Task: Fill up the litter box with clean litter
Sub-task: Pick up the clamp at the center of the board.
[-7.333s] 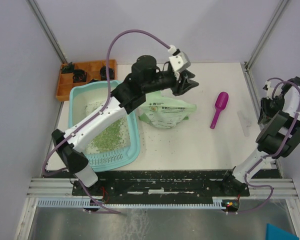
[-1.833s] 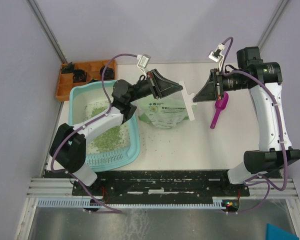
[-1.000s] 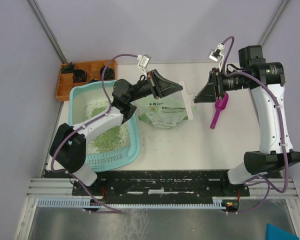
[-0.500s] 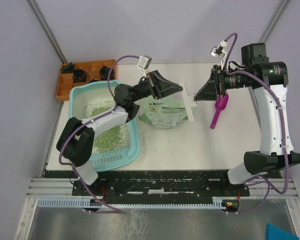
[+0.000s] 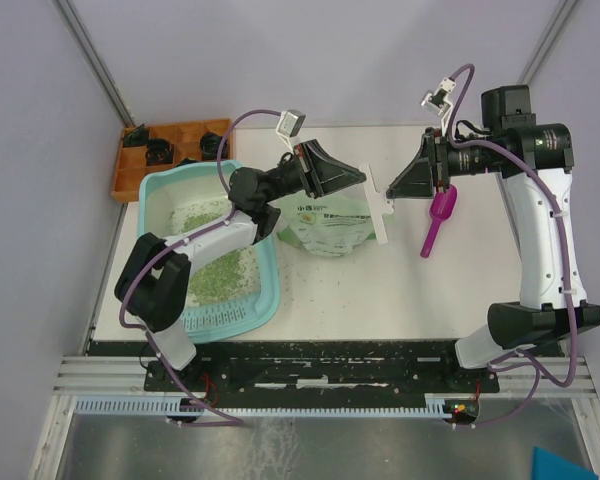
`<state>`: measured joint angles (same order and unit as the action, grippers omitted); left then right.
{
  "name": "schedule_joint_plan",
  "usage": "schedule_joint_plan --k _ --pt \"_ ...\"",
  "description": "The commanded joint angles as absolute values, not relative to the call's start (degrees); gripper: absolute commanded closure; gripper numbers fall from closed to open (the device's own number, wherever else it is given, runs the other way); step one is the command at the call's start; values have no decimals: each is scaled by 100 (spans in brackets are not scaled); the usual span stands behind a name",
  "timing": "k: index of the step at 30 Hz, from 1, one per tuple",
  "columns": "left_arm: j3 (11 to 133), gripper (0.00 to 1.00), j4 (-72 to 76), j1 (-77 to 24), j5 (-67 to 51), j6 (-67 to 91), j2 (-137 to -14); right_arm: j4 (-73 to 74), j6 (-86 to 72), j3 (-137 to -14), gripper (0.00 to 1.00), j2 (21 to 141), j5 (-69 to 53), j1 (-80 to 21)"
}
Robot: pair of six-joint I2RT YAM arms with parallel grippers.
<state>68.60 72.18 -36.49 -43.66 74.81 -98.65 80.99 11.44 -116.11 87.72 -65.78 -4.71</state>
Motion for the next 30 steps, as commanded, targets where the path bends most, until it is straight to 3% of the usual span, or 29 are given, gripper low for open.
schedule_joint_plan --k 1,12,19,24,30 --pt "7127 97 7555 -3652 -4403 7663 -9749 7858 1063 -11596 48 8704 -6580 -448" --pt "7228 97 7526 -3647 -4377 7675 -9840 7980 1172 -11490 64 8675 -6703 -448" --pt "7242 97 7498 -3648 -4369 7678 -9859 7981 1157 -11496 64 8681 -6695 -443" --pt "7225 97 7497 -3656 -4334 7679 -9878 7950 1130 -11500 57 8666 -6688 -444" --pt "7229 97 7492 -3659 -4316 7677 -9901 7870 1050 -11496 55 8665 -6680 -445"
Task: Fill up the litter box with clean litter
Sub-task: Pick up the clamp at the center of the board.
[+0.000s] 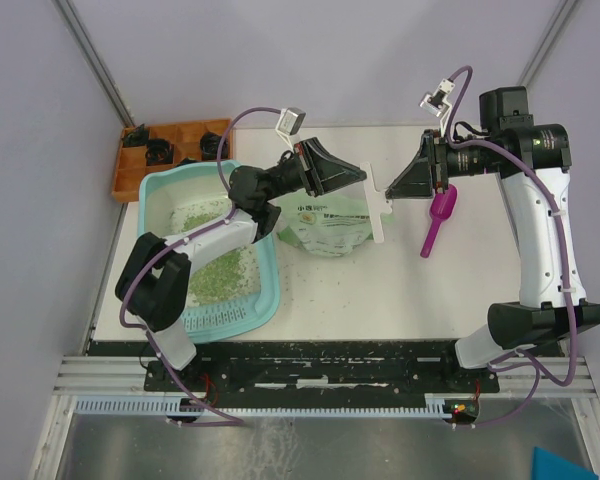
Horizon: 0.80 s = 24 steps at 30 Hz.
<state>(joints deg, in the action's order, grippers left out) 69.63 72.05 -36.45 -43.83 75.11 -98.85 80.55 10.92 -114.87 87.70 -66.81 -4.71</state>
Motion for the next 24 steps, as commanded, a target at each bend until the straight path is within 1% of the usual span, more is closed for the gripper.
schedule_joint_plan --k 1,6,9,19,20,24 --pt "7233 97 7490 -3652 -4304 7673 -9905 7859 1046 -11496 55 8663 -6684 -442" --pt "7225 97 7432 -3650 -4268 7621 -9914 7808 1004 -11509 55 8675 -6697 -440" --pt "7238 97 7384 -3650 -4271 7587 -9927 7781 986 -11514 57 8697 -6702 -444" --pt "7281 97 7221 -3649 -4277 7484 -9981 7752 913 -11501 70 8798 -6757 -445" --pt "7283 96 7216 -3650 -4286 7471 -9986 7756 914 -11497 71 8809 -6759 -442" --pt "7286 76 7124 -3652 -4339 7376 -9990 7750 914 -11488 75 8854 -6732 -445"
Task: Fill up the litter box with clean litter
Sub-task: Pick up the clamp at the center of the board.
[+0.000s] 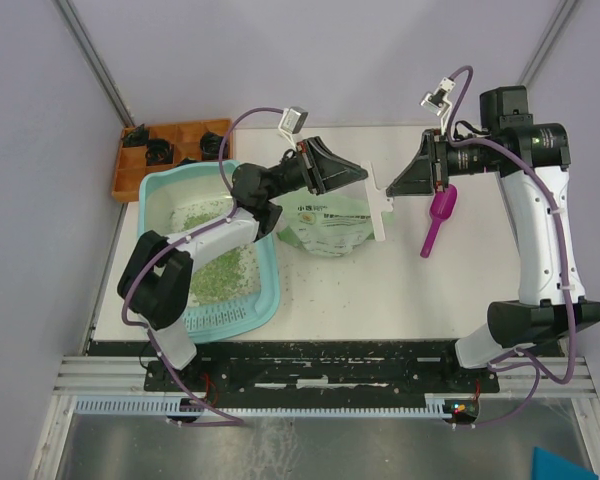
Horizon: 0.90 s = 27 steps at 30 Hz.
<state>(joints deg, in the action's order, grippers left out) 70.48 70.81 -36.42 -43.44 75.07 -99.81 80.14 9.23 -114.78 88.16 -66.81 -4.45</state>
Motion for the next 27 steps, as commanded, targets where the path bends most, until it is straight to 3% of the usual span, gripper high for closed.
schedule_joint_plan --k 1,3,7,9,10,15,18,21,27 --pt "7282 68 7078 -3648 -4341 7340 -9989 7750 914 -11492 76 8866 -6727 -444" --pt "7282 60 7022 -3648 -4358 7312 -9996 7759 914 -11496 79 8896 -6720 -441" --pt "7274 29 6926 -3639 -4394 7233 -9998 7775 931 -11518 83 8938 -6667 -444" --pt "7233 3 6832 -3618 -4380 7153 -9973 7797 971 -11536 85 8967 -6605 -445" --pt "7193 0 6770 -3602 -4365 7087 -9946 7822 1001 -11563 85 8989 -6568 -441" --pt "6909 0 5846 -3439 -4191 6220 -9541 8157 1200 -11789 90 9125 -6192 -443" --pt "6874 0 4503 -3364 -3930 5179 -9101 8369 1423 -11820 98 9140 -5787 -446" --pt "7044 1 2824 -3343 -3397 3940 -8651 8401 1532 -11702 98 9065 -5371 -443" --pt "7216 0 1706 -3351 -2806 2678 -8147 7690 1080 -11215 98 8902 -3638 -441"
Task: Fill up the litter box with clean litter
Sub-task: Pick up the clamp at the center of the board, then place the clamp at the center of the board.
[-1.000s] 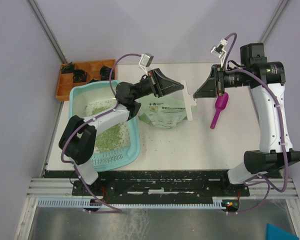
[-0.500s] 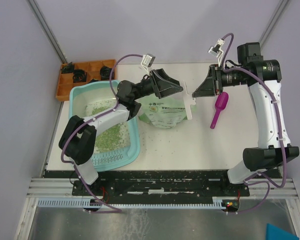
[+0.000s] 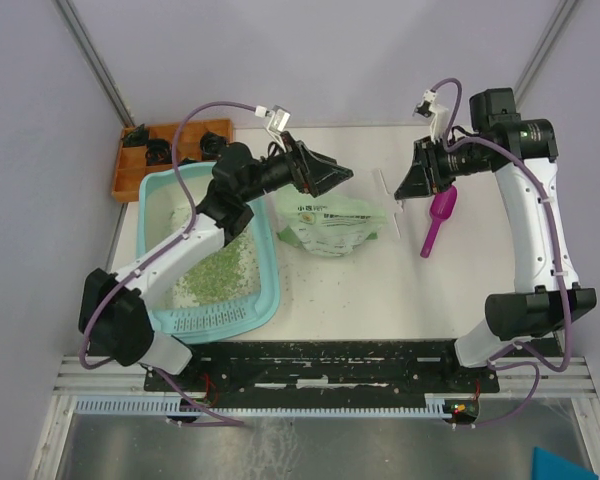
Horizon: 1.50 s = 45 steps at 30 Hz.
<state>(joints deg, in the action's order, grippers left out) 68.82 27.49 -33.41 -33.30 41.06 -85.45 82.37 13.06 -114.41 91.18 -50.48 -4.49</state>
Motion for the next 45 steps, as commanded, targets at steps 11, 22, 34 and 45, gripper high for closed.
schedule_joint_plan --k 11,22,34,45 --pt "7321 3 470 -3349 -2194 1593 -7835 5844 930 -9089 98 9203 -396 -157" --pt "7098 2 4 -3353 -1970 1243 -7488 6076 589 -9957 98 10926 -1284 155" --pt "6828 0 425 -3349 -2179 1699 -7461 6880 598 -12282 98 12516 -672 -137" --pt "6855 71 -178 -3357 -1303 1093 -7313 6378 527 -11866 98 12845 -102 -219"
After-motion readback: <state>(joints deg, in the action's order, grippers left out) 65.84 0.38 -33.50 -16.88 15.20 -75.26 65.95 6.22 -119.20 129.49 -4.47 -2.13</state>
